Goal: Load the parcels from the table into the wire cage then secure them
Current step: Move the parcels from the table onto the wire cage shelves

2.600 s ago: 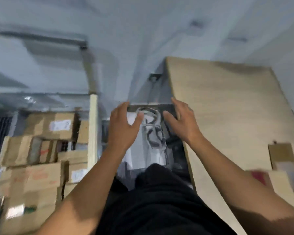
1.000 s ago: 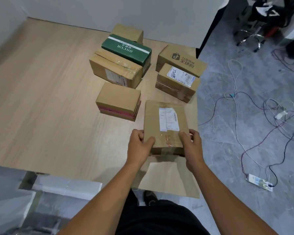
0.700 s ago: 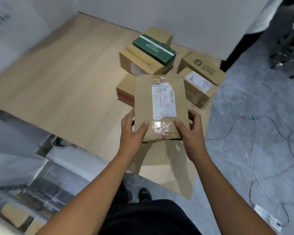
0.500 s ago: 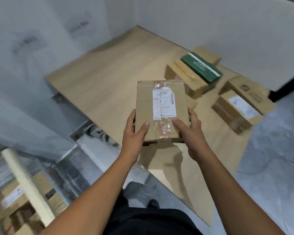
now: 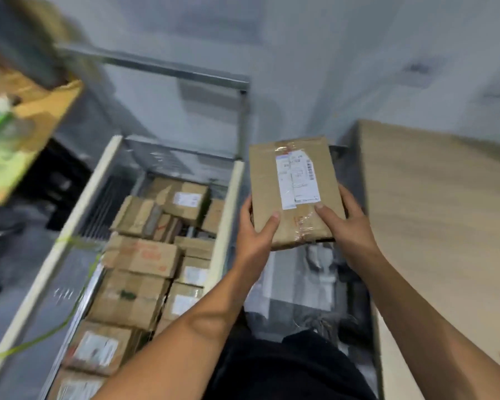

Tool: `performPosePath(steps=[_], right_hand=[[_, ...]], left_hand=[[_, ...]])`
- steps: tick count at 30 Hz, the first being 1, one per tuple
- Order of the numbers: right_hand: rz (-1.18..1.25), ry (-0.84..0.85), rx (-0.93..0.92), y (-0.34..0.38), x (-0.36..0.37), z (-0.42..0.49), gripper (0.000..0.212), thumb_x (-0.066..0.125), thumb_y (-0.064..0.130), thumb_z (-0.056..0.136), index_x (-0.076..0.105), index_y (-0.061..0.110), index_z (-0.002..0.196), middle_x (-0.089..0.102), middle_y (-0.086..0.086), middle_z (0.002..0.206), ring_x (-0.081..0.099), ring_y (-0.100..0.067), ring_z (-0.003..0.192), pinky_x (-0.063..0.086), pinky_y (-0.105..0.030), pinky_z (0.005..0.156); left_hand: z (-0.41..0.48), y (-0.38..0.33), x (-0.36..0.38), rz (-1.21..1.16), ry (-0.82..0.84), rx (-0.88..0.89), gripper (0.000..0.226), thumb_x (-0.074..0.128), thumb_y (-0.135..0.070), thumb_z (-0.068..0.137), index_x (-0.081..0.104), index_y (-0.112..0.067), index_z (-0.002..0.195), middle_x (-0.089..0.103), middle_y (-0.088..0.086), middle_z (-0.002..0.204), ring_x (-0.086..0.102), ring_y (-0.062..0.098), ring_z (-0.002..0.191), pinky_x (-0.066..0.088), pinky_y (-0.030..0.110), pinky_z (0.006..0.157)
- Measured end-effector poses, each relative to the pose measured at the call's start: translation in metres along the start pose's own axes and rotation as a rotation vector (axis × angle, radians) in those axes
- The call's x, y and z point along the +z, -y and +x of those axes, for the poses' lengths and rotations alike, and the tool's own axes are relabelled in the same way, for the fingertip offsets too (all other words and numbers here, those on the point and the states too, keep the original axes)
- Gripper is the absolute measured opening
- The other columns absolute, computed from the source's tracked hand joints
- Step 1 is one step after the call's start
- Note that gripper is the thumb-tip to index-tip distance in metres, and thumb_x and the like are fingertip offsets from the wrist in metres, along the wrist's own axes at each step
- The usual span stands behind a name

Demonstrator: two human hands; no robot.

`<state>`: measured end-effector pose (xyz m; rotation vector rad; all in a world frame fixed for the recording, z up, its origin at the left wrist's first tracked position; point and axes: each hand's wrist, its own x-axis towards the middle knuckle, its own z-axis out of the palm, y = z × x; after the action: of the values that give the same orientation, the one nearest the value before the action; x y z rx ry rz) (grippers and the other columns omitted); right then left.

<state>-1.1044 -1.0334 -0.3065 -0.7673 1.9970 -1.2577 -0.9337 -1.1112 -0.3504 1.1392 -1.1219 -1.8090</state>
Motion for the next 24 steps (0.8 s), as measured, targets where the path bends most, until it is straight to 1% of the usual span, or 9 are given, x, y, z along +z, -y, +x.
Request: performPosePath(steps=[3, 7, 10, 12, 16, 18, 21, 23, 24], right_hand=[[-0.046, 0.254, -0.030, 0.024, 0.072, 0.047, 0.051, 0.074, 0.034, 0.093, 0.056, 0.046, 0.139, 0.067, 0.010, 0.133, 0.065, -0.010, 0.121, 0.054, -0.039, 0.103], [-0.093, 0.489, -0.014, 0.042, 0.156, 0.099, 0.050, 0.076, 0.032, 0.088, 0.059, 0.073, 0.112, 0.069, 0.034, 0.114, 0.068, 0.006, 0.103, 0.056, -0.015, 0.082], [-0.142, 0.581, 0.002, 0.035, 0.210, 0.145, 0.044, 0.077, 0.043, 0.078, 0.062, 0.066, 0.112, 0.072, 0.016, 0.118, 0.071, -0.005, 0.104, 0.058, -0.026, 0.088], [-0.179, 0.660, 0.031, 0.021, 0.244, 0.180, 0.047, 0.079, 0.043, 0.083, 0.058, 0.058, 0.122, 0.068, 0.009, 0.129, 0.069, -0.007, 0.110, 0.059, -0.029, 0.093], [-0.302, 0.798, 0.057, -0.024, 0.312, 0.257, 0.050, 0.074, 0.034, 0.094, 0.053, 0.049, 0.137, 0.066, 0.019, 0.128, 0.065, 0.000, 0.114, 0.055, -0.016, 0.085], [-0.357, 0.832, 0.080, -0.057, 0.348, 0.301, 0.054, 0.072, 0.031, 0.096, 0.051, 0.041, 0.145, 0.066, 0.015, 0.130, 0.065, -0.006, 0.116, 0.055, -0.023, 0.090], [-0.459, 0.878, 0.026, -0.108, 0.403, 0.364, 0.057, 0.069, 0.035, 0.097, 0.046, 0.040, 0.150, 0.067, 0.017, 0.130, 0.065, -0.003, 0.115, 0.052, -0.028, 0.099], [-0.506, 0.893, -0.037, -0.144, 0.439, 0.397, 0.050, 0.068, 0.037, 0.098, 0.050, 0.048, 0.143, 0.067, 0.027, 0.124, 0.064, 0.005, 0.112, 0.050, -0.023, 0.099], [-0.524, 0.911, -0.067, -0.160, 0.455, 0.409, 0.046, 0.067, 0.038, 0.098, 0.050, 0.056, 0.136, 0.066, 0.034, 0.120, 0.062, 0.010, 0.111, 0.049, -0.019, 0.098]], left_hand=[[0.023, -0.006, -0.060, -0.048, -0.184, -0.024, 0.065, 0.078, -0.034, 0.087, 0.045, -0.050, 0.141, 0.066, -0.005, 0.136, 0.067, 0.015, 0.122, 0.057, 0.043, 0.100], [0.056, 0.001, -0.112, -0.059, -0.425, -0.047, 0.068, 0.077, -0.044, 0.083, 0.045, -0.042, 0.144, 0.068, -0.006, 0.133, 0.069, 0.010, 0.115, 0.058, 0.035, 0.094], [0.091, 0.018, -0.136, -0.097, -0.536, -0.122, 0.072, 0.074, -0.043, 0.089, 0.036, -0.039, 0.151, 0.059, -0.005, 0.142, 0.066, -0.002, 0.110, 0.057, 0.028, 0.090], [0.121, 0.033, -0.150, -0.132, -0.588, -0.152, 0.072, 0.072, -0.038, 0.096, 0.031, -0.037, 0.155, 0.054, -0.004, 0.146, 0.065, 0.003, 0.114, 0.057, 0.032, 0.093], [0.196, 0.068, -0.176, -0.196, -0.690, -0.181, 0.062, 0.071, -0.028, 0.098, 0.038, -0.044, 0.148, 0.062, -0.010, 0.136, 0.068, 0.001, 0.111, 0.058, 0.022, 0.086], [0.240, 0.099, -0.186, -0.232, -0.752, -0.237, 0.061, 0.072, -0.027, 0.097, 0.038, -0.053, 0.141, 0.065, -0.012, 0.131, 0.069, 0.002, 0.109, 0.056, 0.017, 0.083], [0.310, 0.153, -0.198, -0.223, -0.875, -0.243, 0.075, 0.073, -0.033, 0.095, 0.031, -0.041, 0.156, 0.059, -0.011, 0.141, 0.059, 0.004, 0.123, 0.049, 0.023, 0.101], [0.350, 0.195, -0.206, -0.222, -0.939, -0.238, 0.081, 0.072, -0.036, 0.096, 0.024, -0.037, 0.161, 0.055, -0.015, 0.145, 0.055, -0.007, 0.123, 0.044, 0.026, 0.109], [0.365, 0.214, -0.212, -0.215, -0.970, -0.234, 0.080, 0.071, -0.038, 0.096, 0.023, -0.037, 0.161, 0.054, -0.017, 0.144, 0.052, -0.016, 0.119, 0.044, 0.020, 0.108]])
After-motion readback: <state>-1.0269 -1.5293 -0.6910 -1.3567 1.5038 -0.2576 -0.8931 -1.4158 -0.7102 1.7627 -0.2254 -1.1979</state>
